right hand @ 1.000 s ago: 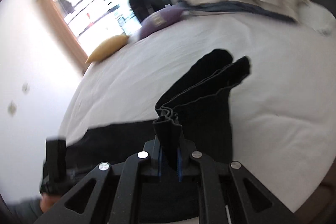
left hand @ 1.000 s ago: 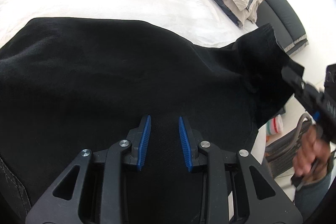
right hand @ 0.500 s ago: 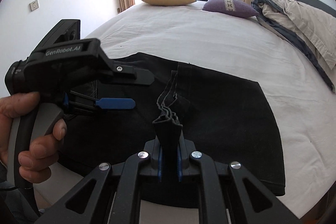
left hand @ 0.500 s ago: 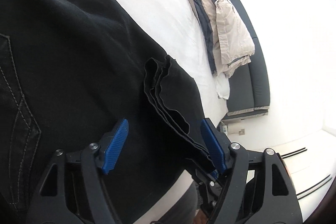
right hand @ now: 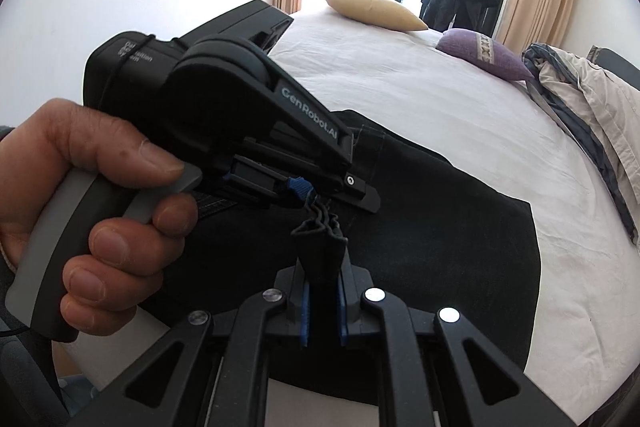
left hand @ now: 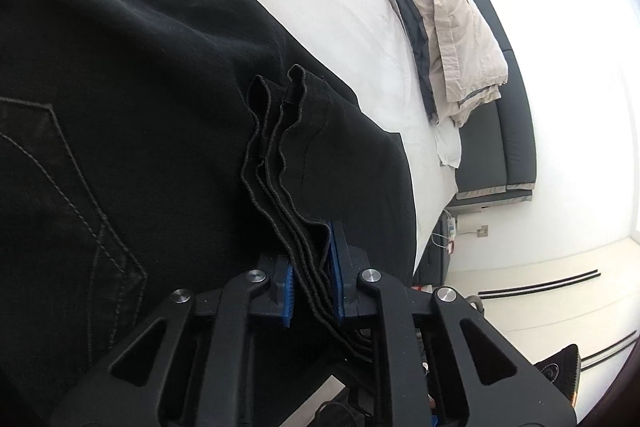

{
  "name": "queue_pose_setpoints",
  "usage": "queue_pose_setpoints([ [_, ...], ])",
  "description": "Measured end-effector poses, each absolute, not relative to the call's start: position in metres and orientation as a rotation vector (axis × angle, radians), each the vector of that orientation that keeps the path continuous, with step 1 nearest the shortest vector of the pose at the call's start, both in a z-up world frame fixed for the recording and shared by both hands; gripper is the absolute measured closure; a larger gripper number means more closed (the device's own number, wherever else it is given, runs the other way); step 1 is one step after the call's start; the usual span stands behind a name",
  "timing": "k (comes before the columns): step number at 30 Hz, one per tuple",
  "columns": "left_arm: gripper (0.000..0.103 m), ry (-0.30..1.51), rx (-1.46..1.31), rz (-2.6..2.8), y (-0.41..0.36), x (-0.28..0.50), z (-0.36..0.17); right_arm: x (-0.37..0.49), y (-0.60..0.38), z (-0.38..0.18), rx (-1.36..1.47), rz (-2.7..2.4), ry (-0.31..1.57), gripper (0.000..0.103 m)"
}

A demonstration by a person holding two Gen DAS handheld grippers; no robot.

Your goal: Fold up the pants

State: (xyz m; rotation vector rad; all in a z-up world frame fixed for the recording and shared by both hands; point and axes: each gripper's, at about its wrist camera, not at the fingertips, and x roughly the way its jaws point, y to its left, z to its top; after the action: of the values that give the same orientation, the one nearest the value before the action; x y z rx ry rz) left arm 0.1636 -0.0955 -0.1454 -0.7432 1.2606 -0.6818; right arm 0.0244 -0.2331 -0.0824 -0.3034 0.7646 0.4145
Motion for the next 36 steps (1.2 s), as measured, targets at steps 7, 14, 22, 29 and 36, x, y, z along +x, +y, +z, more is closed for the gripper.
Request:
queue_pose_setpoints([
  [7, 0.092, 1.236, -0.676, -0.647, -0.069, 0.163, -0.137, 0.017, -0.207, -0.08, -0.33, 0.458, 0.749, 0.091],
  [14, 0.092, 1.241, -0.654, -0.582, -0.033, 0.159, -0.142, 0.019, -0.179, -0.089, -0.37, 0.488, 0.774, 0.091],
  [22, 0.091, 1.254, -0.632, -0.564, -0.024, 0.159, -0.151, 0.033, -0.171, -0.11, -0.342, 0.505, 0.858, 0.083],
  [29, 0.091, 1.221, -0.489, -0.422, 0.007, 0.145, -0.117, 0.028, -0.193, -0.099, -0.151, 0.636, 0.935, 0.057],
  [36, 0.091, 1.09, -0.396, -0.561, -0.03, 0.148, -0.067, 0.076, -0.315, -0.06, 0.264, 0.672, 0.891, 0.057],
])
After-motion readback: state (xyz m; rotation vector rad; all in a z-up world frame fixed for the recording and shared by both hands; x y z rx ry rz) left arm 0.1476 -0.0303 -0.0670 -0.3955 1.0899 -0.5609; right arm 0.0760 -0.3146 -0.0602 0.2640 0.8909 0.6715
